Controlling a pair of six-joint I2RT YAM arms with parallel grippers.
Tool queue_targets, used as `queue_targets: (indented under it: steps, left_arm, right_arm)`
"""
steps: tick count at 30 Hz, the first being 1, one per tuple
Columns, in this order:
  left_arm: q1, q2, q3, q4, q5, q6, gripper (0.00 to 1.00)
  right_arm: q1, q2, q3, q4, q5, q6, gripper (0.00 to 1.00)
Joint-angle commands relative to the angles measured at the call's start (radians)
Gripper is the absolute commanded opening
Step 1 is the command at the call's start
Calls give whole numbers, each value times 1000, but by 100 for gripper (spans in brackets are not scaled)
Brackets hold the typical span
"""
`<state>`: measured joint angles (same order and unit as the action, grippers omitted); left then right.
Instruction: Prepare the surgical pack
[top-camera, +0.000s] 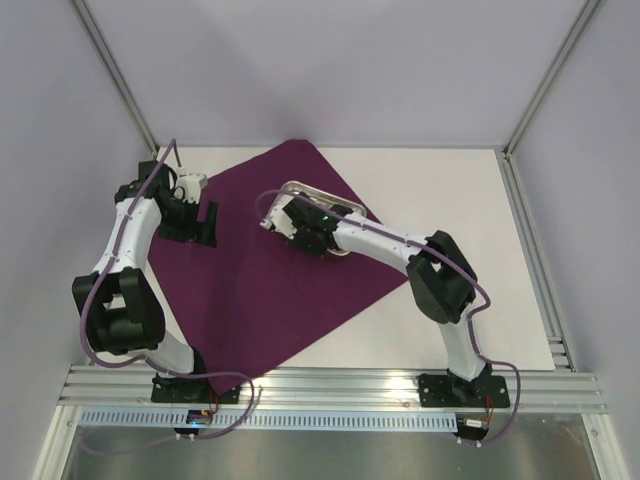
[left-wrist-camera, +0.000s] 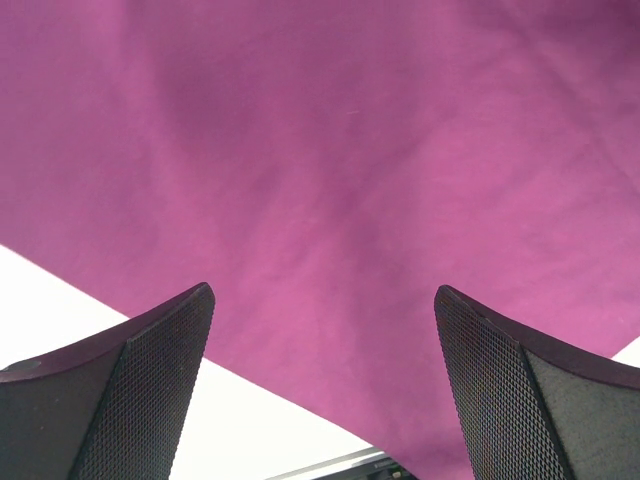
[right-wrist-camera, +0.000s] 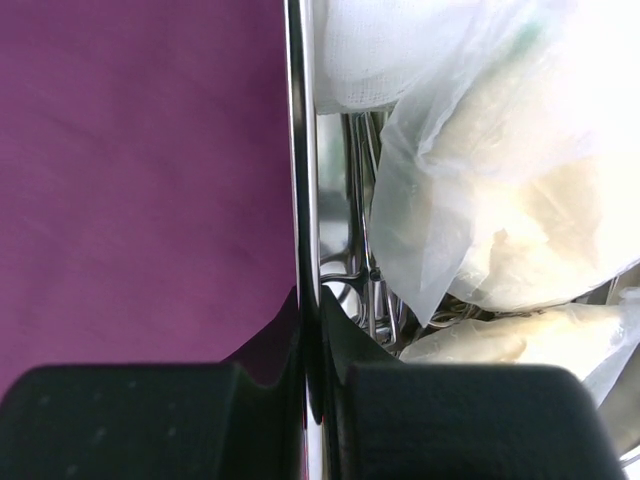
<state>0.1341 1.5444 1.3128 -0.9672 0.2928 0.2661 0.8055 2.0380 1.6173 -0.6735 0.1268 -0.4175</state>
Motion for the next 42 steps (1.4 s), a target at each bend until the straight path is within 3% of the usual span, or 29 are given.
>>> queue_targets:
  steps: [1,8,17,20,21,24,27,35,42]
  left_arm:
    - [53,2,-24,42,-7,-11,100]
    - [104,-6,-56,58,-32,10,100]
    - [113,-17,-73,64,-32,22,100]
    - [113,-18,-73,65,-30,24,100]
    - [113,-17,-73,64,-29,24,100]
    - [113,-18,-70,62,-26,21,100]
    - [113,-17,-69,58,-15,22,100]
    - [113,-18,-66,53,-6,24,100]
    - [113,-18,-61,51,-7,24,100]
  right_arm:
    - [90,69,136,28,22,-20,0]
    - [217,203,297,-38,-10,-36,0]
    - [273,237,325,-51,-49,-53,1]
    - [271,241,349,-69,-47,-56,9]
    - [271,241,358,-74,-55,-58,20]
    - [274,237,368,-81,-43,-58,37]
    - [282,214,368,-80,-24,-60,47]
    - [313,90,331,-71,19,-73,56]
    - [334,-45,247,-67,-74,-69,59]
